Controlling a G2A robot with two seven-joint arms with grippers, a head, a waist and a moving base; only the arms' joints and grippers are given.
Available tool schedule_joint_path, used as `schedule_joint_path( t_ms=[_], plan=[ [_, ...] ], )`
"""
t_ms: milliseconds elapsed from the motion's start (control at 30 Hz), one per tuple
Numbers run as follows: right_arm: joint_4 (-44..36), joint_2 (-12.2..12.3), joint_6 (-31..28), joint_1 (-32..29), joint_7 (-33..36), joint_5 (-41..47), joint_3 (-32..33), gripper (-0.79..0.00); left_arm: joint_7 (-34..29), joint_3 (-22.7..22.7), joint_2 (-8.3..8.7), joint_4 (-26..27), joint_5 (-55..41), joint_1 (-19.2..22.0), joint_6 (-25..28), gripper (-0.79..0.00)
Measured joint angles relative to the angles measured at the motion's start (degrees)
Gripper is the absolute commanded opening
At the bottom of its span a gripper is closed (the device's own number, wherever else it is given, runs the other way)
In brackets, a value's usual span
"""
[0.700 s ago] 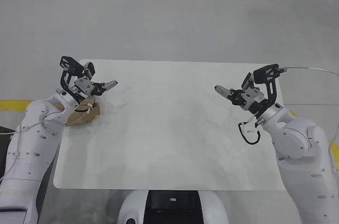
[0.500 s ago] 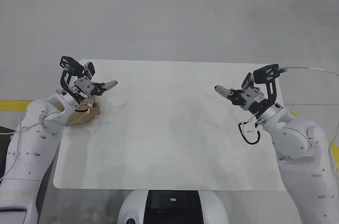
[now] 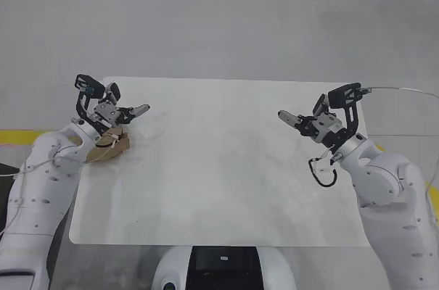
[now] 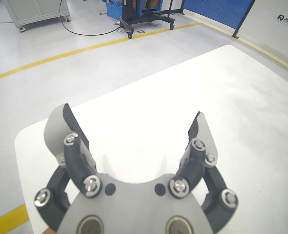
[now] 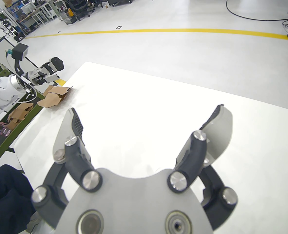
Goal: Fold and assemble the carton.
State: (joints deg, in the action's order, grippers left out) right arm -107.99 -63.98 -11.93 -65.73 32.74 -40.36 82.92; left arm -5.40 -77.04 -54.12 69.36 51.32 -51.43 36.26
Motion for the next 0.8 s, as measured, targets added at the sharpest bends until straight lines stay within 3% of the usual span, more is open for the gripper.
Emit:
schedule_joint_path(
  t_ms=[167, 400, 800],
  plan=[
    [0.0, 0.0, 0.0, 0.0, 0.0, 0.0, 0.0, 0.0, -3.24, -3.54, 0.53, -1.21, -6.31, -0.04, 1.3, 0.0],
    [0.0, 0.0, 0.0, 0.0, 0.0, 0.0, 0.0, 0.0, -6.52, -7.64, 1.35, -5.32, -7.99, 1.11, -0.47, 0.0],
    [0.0, 0.0, 0.0, 0.0, 0.0, 0.0, 0.0, 0.0, -19.46, -11.37, 1.94, -21.85, -27.44, 8.69, 4.68, 0.0]
  ],
)
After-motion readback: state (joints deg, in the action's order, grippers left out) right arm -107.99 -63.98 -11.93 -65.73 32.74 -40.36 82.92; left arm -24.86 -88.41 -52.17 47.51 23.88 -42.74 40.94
